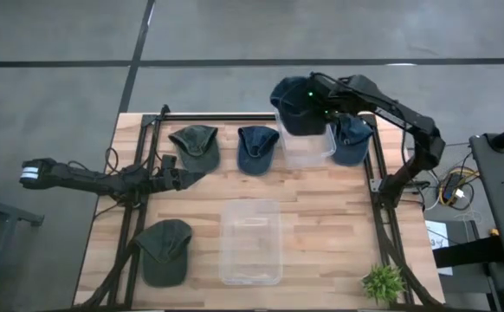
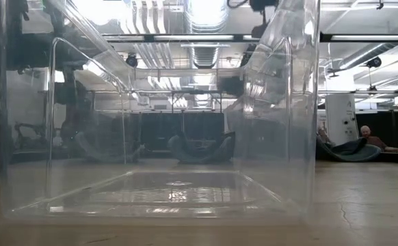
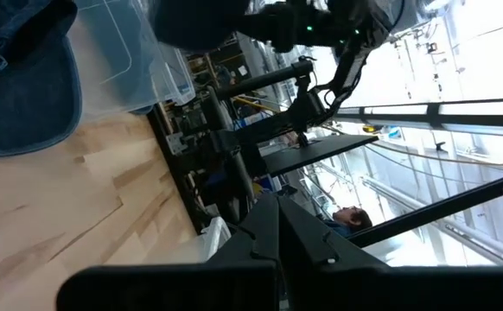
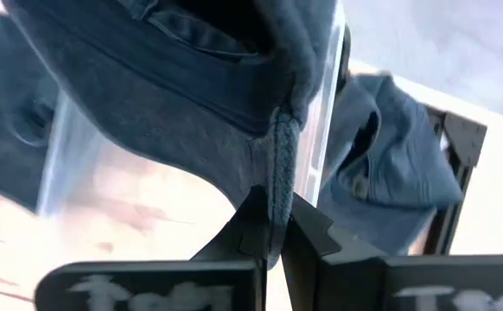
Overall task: Pick & Place hat
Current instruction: Put the bottom blue cap into the top transparent bin
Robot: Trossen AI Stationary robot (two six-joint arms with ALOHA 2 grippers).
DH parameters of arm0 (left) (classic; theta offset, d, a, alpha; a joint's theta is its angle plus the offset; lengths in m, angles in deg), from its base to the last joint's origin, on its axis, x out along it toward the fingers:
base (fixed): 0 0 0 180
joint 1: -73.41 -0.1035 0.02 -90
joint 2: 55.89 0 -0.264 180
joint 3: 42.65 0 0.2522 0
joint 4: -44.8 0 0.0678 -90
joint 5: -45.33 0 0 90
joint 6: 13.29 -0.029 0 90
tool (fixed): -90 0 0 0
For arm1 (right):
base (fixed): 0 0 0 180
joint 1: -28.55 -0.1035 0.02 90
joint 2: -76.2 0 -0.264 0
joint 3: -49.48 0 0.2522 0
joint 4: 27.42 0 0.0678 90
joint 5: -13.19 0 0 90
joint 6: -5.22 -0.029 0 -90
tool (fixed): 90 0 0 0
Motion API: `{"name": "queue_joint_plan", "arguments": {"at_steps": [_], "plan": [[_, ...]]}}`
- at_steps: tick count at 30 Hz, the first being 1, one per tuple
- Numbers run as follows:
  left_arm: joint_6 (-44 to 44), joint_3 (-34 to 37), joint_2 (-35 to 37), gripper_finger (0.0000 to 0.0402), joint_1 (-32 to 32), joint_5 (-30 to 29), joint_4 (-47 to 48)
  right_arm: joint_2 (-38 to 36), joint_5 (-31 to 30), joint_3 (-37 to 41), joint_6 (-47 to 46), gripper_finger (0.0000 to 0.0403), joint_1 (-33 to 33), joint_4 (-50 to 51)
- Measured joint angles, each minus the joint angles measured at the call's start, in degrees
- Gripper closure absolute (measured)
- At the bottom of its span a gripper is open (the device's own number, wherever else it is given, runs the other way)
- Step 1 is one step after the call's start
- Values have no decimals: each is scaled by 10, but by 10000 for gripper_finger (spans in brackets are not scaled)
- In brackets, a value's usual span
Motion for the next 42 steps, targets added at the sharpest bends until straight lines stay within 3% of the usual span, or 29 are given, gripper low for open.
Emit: {"name": "queue_joint_plan", "arguments": {"at_steps": [9,21,42], "plan": [[0,0,0,401,0,-3,0,54,11,1,-14,392,0,31],[-1,0,0,401,0,-2,2,99,110,7,-50,392,16,27],[-1,1,0,401,0,-2,3,129,154,54,-68,389,26,3]]}}
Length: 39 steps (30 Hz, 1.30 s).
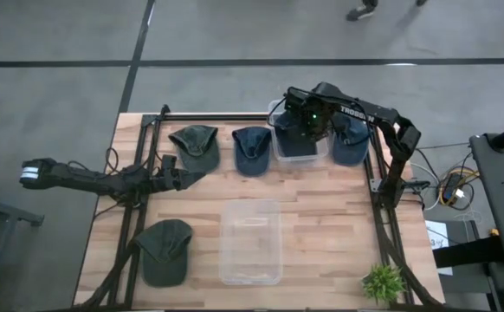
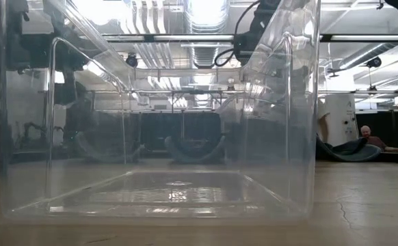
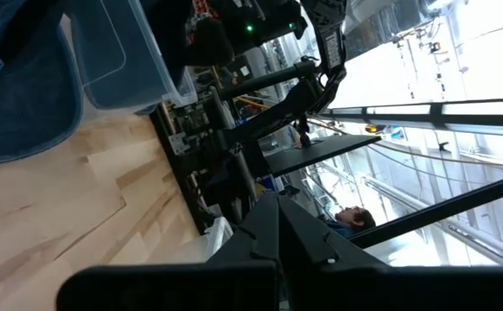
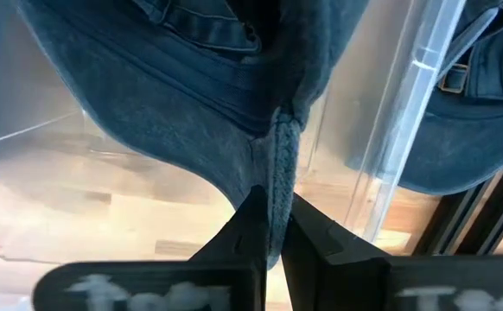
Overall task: Pick & Place hat
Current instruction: Put the bottom blue cap into the top transparent bin, then put the left blue cap into the top transparent bin
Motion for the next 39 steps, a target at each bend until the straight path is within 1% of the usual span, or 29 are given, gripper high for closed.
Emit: {"name": "queue_joint_plan", "arguments": {"at_steps": [2,4,7,14,19,25,29,32,35,37,39], "plan": [[0,0,0,401,0,0,0,0,-2,2,4,381,0,-2],[0,0,0,401,0,0,0,0,-9,4,8,363,-1,-6],[0,0,0,401,0,0,0,0,-11,6,9,321,-1,-11],[0,0,0,401,0,0,0,-8,-9,-3,9,210,-3,-10],[0,0,0,401,0,0,0,-30,-7,-31,12,167,-11,-8],[0,1,0,401,0,0,3,-77,-11,-53,-3,149,-34,-11],[4,1,0,401,0,0,4,-114,-11,-43,-25,148,-73,-10],[6,1,0,401,0,0,4,-140,-12,-30,-28,152,-120,-20],[8,0,0,401,0,0,4,-160,-25,-18,-54,158,-179,-29],[10,0,0,401,0,0,4,-167,-43,-14,-68,161,-222,-31],[10,0,0,401,0,-5,4,-172,-75,-11,-100,164,-261,-31]]}}
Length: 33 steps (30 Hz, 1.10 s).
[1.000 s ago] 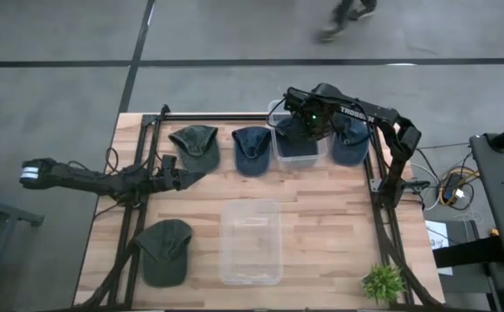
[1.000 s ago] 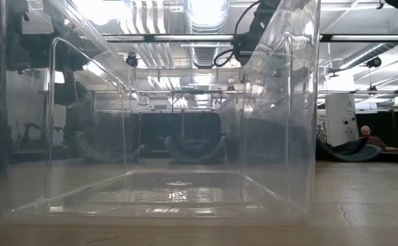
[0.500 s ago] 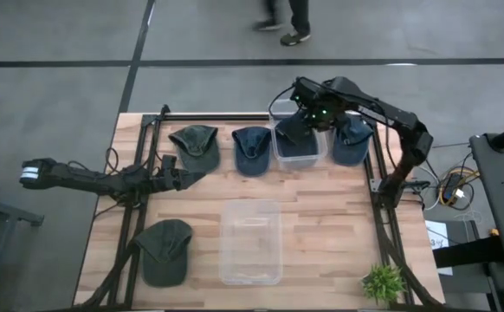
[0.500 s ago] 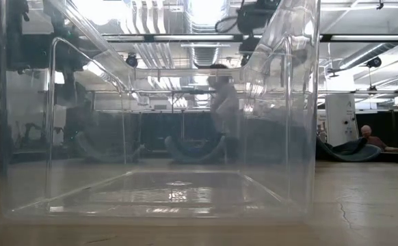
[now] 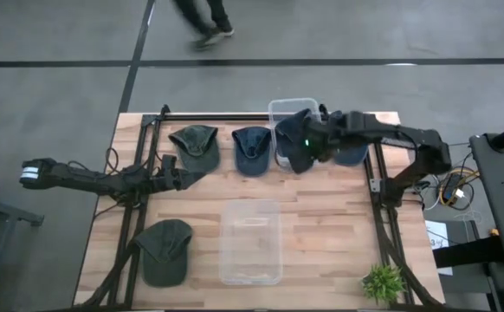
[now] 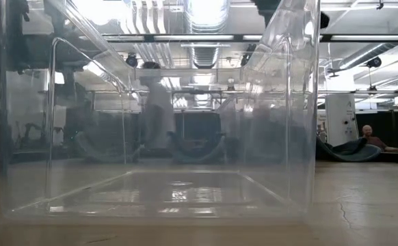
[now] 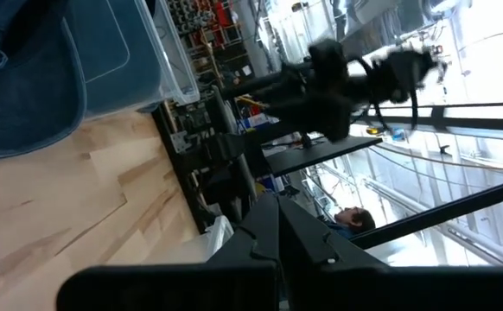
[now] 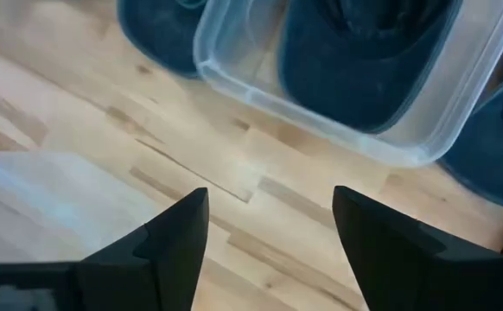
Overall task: Pick & Place hat
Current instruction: Put the left blue cap into the top transparent bin
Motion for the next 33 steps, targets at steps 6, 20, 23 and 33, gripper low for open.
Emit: {"name": "queue_joint_plan", "arguments": {"at_steps": [6,20,23,33], "plan": [[12,0,0,401,0,-17,0,-21,-99,3,-145,162,-111,3],[5,0,0,401,0,-19,3,-13,-144,120,-242,183,-326,92],[24,-17,0,401,0,-19,50,-12,-127,145,-289,184,-337,85],[-48,-210,-23,331,-13,-17,325,-14,-125,163,-337,184,-366,64]]}}
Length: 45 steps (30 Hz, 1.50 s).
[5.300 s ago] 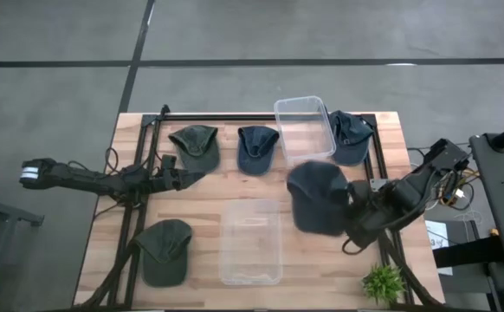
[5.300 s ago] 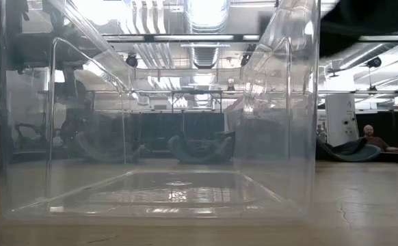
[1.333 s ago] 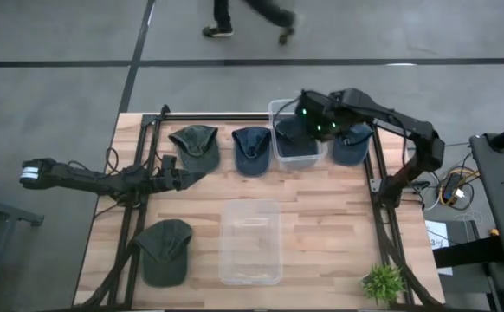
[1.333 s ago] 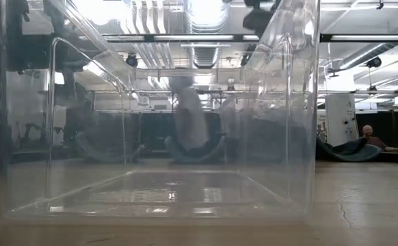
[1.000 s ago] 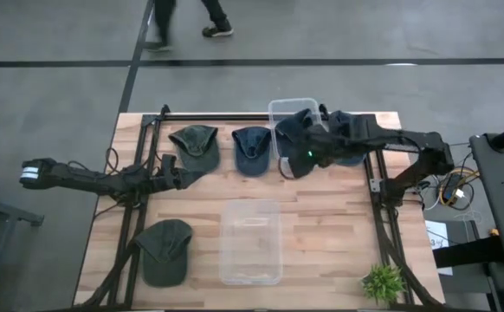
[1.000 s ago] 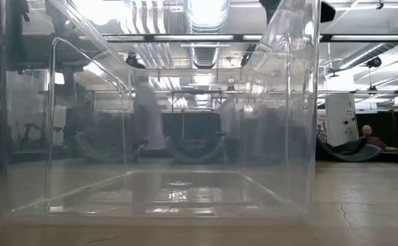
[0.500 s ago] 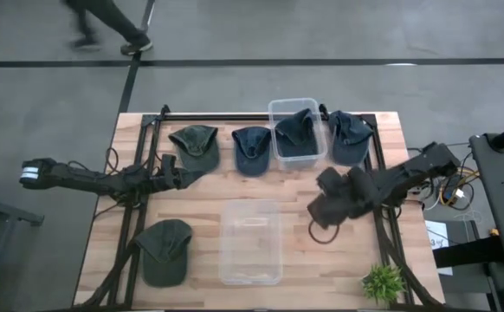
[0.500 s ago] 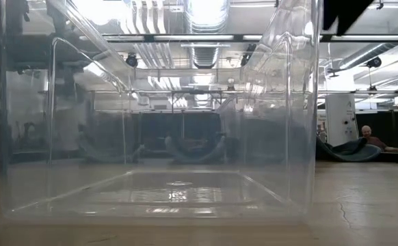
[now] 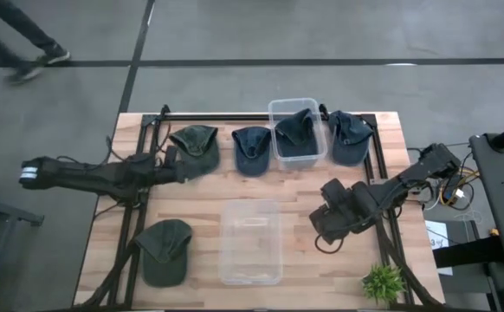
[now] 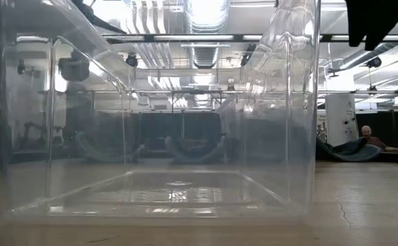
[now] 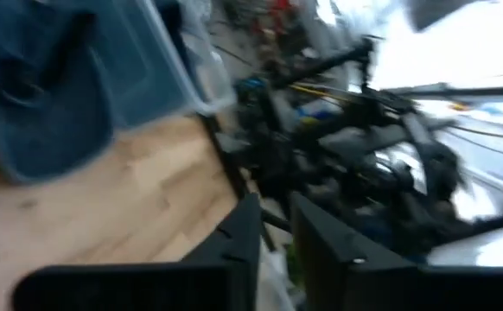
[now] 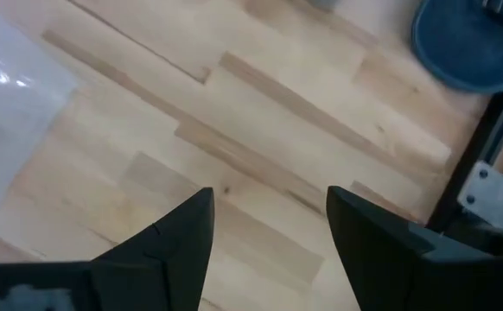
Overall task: Pick & Place hat
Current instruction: Put the left blue cap into the top transparent bin
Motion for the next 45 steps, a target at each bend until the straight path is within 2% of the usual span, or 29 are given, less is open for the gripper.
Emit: {"name": "queue_joint_plan", "arguments": {"at_steps": [4,6,9,15,19,23,32,37,45], "plan": [[54,-65,-43,271,-16,-104,131,-4,-26,0,-6,184,-2,0],[95,-89,-80,249,-28,-115,148,-8,-26,-4,-7,184,-2,2],[109,-117,-143,230,-49,-86,150,-22,-31,-18,-10,184,-4,1],[108,-171,-259,225,-114,-66,187,-65,-84,-58,16,184,-8,-3],[102,-200,-327,225,-159,3,204,-99,-160,-81,36,184,-9,-6],[73,-233,-395,225,-199,52,204,-129,-210,-91,44,184,-9,-15],[1,-312,-539,225,-243,169,219,-169,-253,-92,34,184,-9,-17],[-46,-356,-572,225,-244,145,304,-171,-264,-92,32,184,-9,-18],[-62,-368,-618,225,-254,157,274,-171,-284,-92,28,184,-9,-19]]}}
